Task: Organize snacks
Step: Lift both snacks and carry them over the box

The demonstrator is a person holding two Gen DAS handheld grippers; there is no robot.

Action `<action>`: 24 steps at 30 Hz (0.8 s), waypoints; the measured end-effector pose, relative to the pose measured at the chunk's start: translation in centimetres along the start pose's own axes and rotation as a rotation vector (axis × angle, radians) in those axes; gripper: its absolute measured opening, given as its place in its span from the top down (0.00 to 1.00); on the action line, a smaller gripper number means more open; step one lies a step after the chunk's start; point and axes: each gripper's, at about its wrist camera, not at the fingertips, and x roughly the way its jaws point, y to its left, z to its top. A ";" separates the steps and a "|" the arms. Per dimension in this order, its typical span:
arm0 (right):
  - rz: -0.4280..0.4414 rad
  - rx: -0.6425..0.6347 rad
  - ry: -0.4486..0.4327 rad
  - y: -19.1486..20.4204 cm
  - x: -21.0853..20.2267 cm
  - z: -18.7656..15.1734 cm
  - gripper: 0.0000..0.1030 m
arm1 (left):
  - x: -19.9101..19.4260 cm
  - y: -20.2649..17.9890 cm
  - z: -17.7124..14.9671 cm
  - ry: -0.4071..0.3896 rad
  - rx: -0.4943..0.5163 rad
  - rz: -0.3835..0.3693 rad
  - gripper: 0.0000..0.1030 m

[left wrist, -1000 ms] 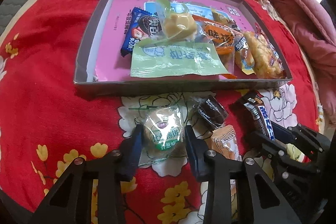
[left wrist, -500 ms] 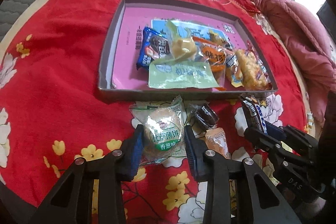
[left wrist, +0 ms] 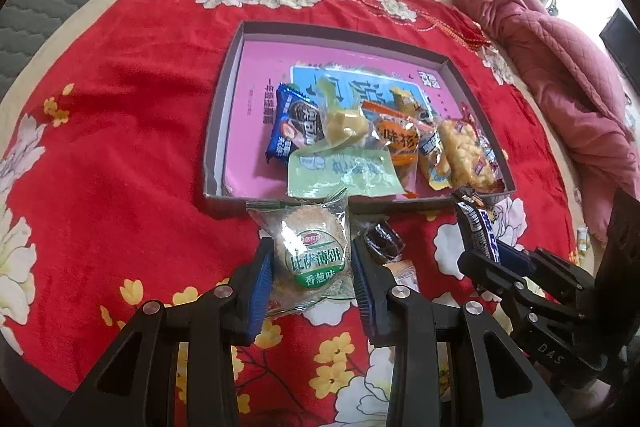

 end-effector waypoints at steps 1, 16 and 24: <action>0.001 0.001 -0.003 0.0 -0.1 0.0 0.73 | -0.2 0.0 0.1 -0.006 0.000 0.000 0.62; 0.019 0.004 -0.047 -0.4 -0.8 0.9 0.73 | -1.6 -0.1 1.4 -0.060 0.002 0.003 0.62; 0.023 0.012 -0.068 -0.7 -1.1 1.3 0.73 | -2.2 0.1 2.2 -0.090 -0.003 0.008 0.62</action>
